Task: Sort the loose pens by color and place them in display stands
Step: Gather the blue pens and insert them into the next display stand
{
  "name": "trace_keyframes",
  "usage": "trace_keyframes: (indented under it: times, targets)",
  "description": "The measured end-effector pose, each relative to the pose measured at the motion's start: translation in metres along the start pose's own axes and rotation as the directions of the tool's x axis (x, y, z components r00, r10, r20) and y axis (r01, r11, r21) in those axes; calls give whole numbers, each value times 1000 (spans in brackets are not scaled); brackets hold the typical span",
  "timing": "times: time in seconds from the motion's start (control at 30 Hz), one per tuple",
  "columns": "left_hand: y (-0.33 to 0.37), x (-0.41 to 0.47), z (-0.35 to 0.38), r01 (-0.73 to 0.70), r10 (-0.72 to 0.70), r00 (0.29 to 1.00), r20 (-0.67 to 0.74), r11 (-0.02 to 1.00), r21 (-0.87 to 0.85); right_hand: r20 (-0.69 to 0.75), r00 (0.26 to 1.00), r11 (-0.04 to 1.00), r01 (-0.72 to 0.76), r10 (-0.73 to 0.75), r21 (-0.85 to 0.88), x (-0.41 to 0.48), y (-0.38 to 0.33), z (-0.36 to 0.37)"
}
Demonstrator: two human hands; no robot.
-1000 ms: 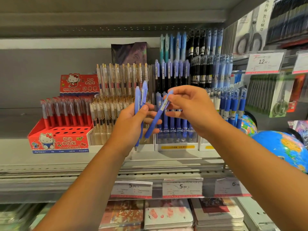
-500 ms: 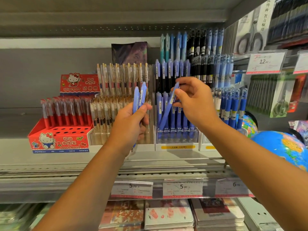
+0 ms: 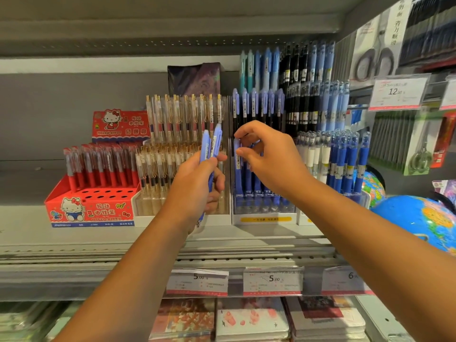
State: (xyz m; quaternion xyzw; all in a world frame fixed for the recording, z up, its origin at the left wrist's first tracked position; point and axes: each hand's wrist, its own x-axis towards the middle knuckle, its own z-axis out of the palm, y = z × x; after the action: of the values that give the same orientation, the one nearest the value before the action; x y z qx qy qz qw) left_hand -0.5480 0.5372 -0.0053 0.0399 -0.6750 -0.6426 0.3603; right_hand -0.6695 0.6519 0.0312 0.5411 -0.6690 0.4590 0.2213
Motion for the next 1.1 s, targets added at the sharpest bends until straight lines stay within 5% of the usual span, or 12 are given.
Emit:
trace_keyframes:
  times: [0.37, 0.5, 0.63, 1.1]
  targets:
    - [0, -3, 3, -77, 72, 995, 64, 994, 74, 46, 999, 992, 15, -9, -122, -5, 1, -9]
    - [0, -5, 3, -113, 102, 985, 137, 991, 76, -48, 994, 985, -95, 103, 147, -9, -9, -10]
    - [0, -6, 3, -128, 113, 972, 207, 990, 58, 19, 974, 840, -203, 225, 503, -13, -21, -9]
    - [-4, -4, 3, -41, 20, 975, 222, 995, 93, 21, 932, 688, -283, 363, 669, -24, -13, -13]
